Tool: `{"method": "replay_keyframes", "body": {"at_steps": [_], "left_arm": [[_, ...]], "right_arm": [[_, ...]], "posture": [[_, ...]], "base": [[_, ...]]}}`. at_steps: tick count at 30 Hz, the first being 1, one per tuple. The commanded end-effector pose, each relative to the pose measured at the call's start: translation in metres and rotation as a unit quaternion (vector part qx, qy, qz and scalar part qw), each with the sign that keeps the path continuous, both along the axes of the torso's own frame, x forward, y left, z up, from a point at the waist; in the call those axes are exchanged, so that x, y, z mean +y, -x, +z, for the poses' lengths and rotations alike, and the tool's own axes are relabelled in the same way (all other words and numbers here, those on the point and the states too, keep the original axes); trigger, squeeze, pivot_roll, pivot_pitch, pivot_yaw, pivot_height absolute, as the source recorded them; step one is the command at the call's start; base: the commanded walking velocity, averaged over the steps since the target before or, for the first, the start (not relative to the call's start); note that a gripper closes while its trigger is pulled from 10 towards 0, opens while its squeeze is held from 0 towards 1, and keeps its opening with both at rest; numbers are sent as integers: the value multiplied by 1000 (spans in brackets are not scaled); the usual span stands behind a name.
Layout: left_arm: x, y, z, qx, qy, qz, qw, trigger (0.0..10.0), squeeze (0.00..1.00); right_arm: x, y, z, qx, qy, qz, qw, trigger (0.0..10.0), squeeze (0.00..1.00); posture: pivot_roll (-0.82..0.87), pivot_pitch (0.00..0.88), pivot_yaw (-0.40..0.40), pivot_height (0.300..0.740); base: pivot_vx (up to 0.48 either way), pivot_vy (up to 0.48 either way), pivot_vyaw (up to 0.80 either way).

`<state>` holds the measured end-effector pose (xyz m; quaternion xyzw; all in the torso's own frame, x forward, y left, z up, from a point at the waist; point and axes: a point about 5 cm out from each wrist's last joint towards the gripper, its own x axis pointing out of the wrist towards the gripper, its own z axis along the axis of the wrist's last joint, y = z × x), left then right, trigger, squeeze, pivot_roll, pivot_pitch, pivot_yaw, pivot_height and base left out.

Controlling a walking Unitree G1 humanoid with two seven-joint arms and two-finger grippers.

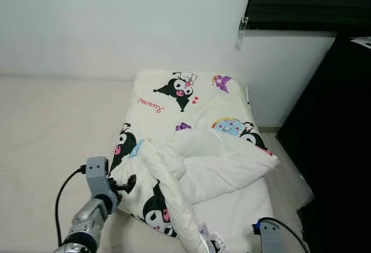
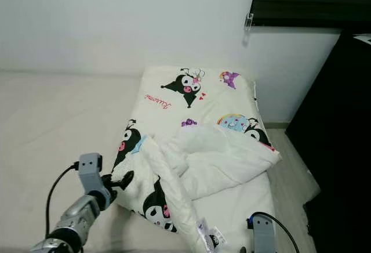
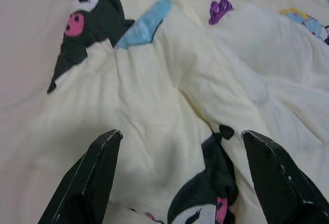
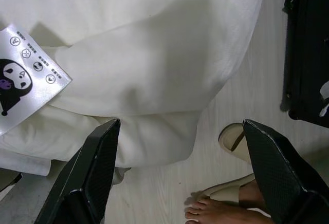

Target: Clean up the room

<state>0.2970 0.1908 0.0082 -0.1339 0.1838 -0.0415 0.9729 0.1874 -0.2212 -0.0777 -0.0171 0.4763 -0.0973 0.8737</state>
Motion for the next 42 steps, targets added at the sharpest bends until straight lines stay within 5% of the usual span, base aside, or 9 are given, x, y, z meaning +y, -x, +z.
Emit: {"method": "replay_keyframes", "body": {"at_steps": [1, 9, 42], "left_arm": [[-4, 3, -6, 24, -1, -3, 1000, 10000, 0], [-10, 16, -22, 72, -3, -13, 997, 10000, 0], [-22, 21, -27, 83, -27, -39, 995, 10000, 0]], "right_arm": [[-1, 6, -3, 11, 0, -4, 1000, 10000, 0], [-1, 6, -3, 11, -1, -5, 1000, 10000, 0], [0, 7, -3, 12, -9, -9, 1000, 10000, 0]], "posture": [[-114, 63, -22, 740], [-111, 63, -25, 740], [-117, 72, -18, 740]], "base": [[0, 0, 0], [-140, 0, 0], [-93, 0, 0]]}}
